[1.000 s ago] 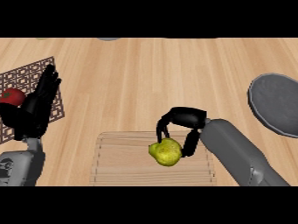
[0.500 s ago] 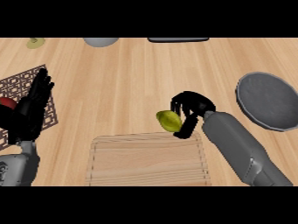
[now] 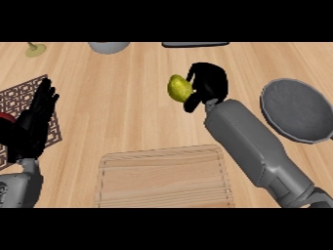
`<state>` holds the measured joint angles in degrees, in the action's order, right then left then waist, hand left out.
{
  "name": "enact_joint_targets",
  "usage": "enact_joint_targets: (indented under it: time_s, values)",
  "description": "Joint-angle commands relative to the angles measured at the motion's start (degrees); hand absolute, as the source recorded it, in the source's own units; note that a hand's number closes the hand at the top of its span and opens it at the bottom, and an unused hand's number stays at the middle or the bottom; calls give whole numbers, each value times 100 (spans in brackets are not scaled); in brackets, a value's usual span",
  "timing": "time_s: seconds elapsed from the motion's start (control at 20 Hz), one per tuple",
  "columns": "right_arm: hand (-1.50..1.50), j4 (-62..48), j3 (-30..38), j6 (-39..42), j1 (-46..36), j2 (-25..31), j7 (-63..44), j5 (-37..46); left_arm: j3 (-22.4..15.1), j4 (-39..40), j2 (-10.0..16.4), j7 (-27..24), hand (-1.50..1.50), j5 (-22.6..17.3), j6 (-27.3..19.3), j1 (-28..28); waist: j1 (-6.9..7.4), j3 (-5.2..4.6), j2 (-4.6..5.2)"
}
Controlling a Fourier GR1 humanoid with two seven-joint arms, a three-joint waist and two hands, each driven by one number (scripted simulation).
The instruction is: Pick the pear from the cutting board and place it in the pan
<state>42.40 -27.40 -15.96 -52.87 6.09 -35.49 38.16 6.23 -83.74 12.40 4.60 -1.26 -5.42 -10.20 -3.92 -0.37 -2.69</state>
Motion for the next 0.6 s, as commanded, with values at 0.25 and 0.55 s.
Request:
enact_joint_targets:
  time_s: [0.25, 0.55]
  values:
    - [150, 1754, -200, -807, 0, 215, -2886, 1487, -133, -235, -163, -262, 0, 13, 48, 287, 155, 32, 152]
    - [150, 3339, 854, -828, 714, 1289, -2589, 1105, -27, -187, -76, -61, 0, 24, -30, -6, 85, 40, 191]
